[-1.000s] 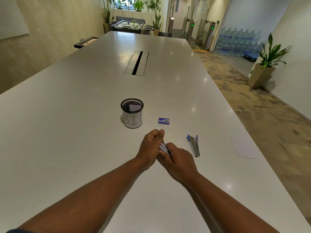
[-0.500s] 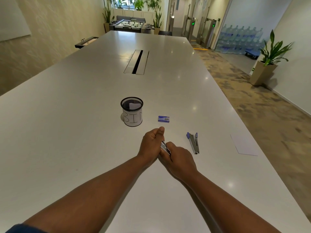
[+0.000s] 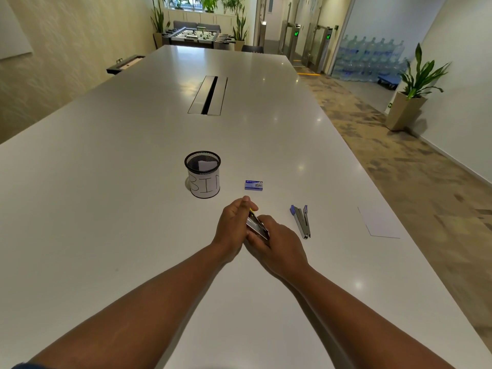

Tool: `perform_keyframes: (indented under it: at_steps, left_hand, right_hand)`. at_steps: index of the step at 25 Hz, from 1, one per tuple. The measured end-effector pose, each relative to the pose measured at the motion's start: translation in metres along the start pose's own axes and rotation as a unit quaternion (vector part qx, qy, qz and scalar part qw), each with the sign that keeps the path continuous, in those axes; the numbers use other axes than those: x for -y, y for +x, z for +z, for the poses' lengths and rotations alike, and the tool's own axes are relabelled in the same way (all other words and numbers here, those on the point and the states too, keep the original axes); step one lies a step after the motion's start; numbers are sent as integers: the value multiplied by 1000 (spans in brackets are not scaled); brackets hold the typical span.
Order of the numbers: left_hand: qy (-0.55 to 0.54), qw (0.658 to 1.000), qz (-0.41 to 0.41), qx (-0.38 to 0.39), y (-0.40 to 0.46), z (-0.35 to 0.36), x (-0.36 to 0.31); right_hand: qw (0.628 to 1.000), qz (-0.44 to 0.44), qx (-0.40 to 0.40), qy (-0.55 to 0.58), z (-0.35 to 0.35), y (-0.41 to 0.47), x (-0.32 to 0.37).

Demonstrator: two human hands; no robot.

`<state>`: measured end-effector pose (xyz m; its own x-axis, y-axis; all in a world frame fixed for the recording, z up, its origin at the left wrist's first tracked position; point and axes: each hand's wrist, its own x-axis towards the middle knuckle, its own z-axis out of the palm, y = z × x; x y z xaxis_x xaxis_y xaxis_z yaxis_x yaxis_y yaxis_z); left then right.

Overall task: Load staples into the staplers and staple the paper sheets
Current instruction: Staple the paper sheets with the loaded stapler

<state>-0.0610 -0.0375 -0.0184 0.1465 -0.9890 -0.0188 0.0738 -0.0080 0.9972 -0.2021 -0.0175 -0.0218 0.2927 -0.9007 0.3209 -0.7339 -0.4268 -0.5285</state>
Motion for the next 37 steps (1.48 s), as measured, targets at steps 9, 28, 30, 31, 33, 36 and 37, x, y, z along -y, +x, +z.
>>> perform_keyframes:
  at_steps: [9,28,30,31,33,36,37]
  left_hand:
    - [-28,999,-35,-11,1,1,-5]
    - [395,866,146,270,28,215,-4]
    - [421,858,131,264,41,233,1]
    - [437,851,126,262,47,238,4]
    - [453,840,129,270,57,247,10]
    - [461,830,136,281,61,255,15]
    - [463,830,139,279,62,257,16]
  right_hand:
    - [996,9,-70,61,-6,-5,3]
    - [904,332,-251,100,-141,-42,-158]
    - [883,351,-284,131,-141,-45,-165]
    - [879,353,-293,132,-140,-46,-167]
    - [879,351,-295,129,-139,-46,-170]
    - [883,355,-283,122,-138,-46,-175]
    - [884,359,-277,118,-139,-45,-175]
